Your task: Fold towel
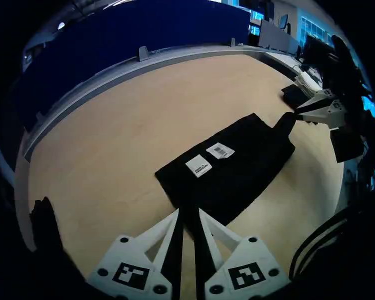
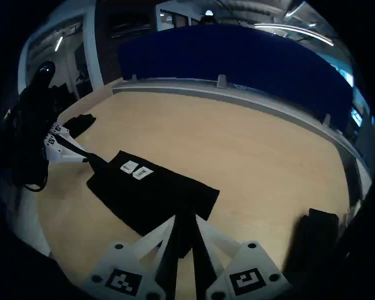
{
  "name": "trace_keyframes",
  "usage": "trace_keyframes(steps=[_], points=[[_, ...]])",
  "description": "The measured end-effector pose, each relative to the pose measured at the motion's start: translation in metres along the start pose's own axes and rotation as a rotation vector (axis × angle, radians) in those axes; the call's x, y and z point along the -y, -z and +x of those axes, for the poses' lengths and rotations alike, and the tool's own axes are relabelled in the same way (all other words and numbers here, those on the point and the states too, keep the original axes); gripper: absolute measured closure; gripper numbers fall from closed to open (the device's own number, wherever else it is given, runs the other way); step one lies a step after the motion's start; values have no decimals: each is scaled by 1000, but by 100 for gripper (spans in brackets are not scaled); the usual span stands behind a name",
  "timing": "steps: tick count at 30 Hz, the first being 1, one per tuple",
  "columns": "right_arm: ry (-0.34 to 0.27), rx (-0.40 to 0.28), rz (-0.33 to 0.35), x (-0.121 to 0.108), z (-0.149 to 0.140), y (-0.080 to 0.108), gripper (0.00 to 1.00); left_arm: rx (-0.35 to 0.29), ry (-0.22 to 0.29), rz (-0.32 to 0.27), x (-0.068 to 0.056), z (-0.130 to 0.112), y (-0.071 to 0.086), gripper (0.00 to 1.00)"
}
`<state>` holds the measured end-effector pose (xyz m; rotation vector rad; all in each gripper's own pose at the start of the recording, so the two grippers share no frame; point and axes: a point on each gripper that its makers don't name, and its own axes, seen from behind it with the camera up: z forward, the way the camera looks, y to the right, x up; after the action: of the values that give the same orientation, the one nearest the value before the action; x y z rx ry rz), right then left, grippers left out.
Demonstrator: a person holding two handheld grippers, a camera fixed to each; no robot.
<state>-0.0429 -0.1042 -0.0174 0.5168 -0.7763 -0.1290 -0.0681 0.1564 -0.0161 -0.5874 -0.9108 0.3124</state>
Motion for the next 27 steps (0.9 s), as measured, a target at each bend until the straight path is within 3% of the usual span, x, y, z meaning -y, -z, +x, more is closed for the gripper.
trace_keyframes(steps=[18, 27], points=[[-21, 43, -33, -18, -12, -29, 86, -19, -5, 43, 14, 7, -23, 80], [-24, 62, -56, -27, -17, -42, 85, -22, -31, 76, 22, 6, -34, 75]])
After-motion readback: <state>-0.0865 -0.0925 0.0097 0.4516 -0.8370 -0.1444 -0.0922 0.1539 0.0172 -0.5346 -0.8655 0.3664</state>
